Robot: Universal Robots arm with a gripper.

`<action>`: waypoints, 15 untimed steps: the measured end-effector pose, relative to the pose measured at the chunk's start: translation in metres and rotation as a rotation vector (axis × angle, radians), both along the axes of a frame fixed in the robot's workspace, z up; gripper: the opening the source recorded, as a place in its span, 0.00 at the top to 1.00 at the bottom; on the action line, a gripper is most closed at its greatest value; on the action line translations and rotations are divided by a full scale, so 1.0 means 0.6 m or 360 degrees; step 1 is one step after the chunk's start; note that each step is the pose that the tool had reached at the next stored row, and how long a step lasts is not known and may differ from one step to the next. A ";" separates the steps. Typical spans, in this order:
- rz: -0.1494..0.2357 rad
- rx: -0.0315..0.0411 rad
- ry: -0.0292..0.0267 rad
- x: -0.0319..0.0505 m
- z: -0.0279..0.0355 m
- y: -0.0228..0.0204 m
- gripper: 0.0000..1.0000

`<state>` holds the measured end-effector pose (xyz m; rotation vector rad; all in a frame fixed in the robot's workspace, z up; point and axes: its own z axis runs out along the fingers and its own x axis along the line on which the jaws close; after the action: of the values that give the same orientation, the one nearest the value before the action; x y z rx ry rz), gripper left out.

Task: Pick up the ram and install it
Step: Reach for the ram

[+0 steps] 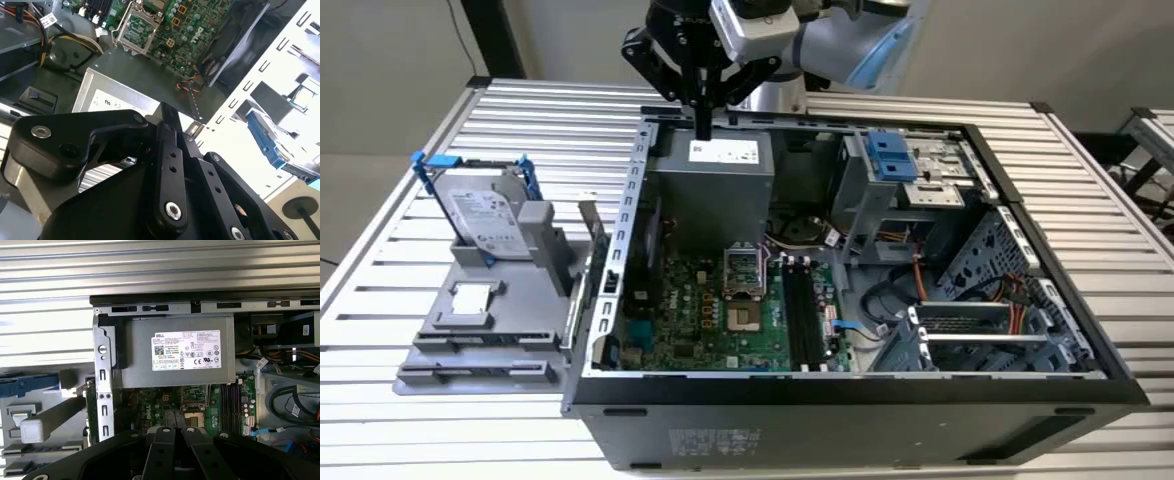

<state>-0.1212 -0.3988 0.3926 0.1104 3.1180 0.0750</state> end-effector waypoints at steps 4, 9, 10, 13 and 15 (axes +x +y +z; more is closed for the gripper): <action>0.0000 0.0000 0.00002 -0.003 0.000 0.0000 1.00; 0.0000 0.0000 0.00000 -0.016 0.000 0.0000 1.00; 0.0000 0.0000 -0.00001 -0.019 0.000 0.0000 1.00; 0.0000 0.0000 0.00004 -0.030 0.000 0.0000 1.00; 0.0000 0.0000 0.00007 -0.035 0.000 0.0000 1.00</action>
<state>-0.1423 -0.3988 0.3926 0.1104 3.1185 0.0749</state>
